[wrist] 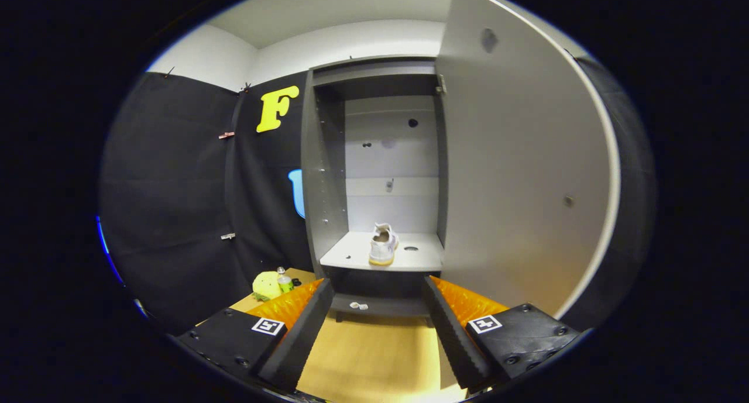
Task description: Open the shoe cabinet door, grab the shoes and put them into the shoe cabinet, then close the shoe cabinet door.
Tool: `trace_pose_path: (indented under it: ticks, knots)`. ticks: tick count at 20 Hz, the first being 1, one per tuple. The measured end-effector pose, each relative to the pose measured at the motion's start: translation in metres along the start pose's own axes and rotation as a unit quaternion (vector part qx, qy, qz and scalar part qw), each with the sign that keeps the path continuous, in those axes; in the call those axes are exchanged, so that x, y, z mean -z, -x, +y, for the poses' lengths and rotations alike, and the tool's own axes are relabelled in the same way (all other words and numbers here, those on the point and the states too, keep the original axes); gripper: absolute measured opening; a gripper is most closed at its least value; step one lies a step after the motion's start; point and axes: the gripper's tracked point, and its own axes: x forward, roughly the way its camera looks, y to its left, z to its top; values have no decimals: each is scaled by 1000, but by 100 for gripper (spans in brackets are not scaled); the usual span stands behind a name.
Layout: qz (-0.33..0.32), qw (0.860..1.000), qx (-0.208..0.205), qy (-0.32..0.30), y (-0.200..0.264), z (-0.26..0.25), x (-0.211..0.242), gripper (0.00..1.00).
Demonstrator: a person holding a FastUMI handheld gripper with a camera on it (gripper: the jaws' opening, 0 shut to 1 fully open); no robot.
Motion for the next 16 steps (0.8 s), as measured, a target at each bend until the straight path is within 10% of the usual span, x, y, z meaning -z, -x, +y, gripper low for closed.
trace_pose_path:
  ticks: [10, 16]
  knots:
    - [-23, 997, -70, -24, 70, -32, -14, 97]
    - [-45, 998, -28, -40, 84, -91, -34, 97]
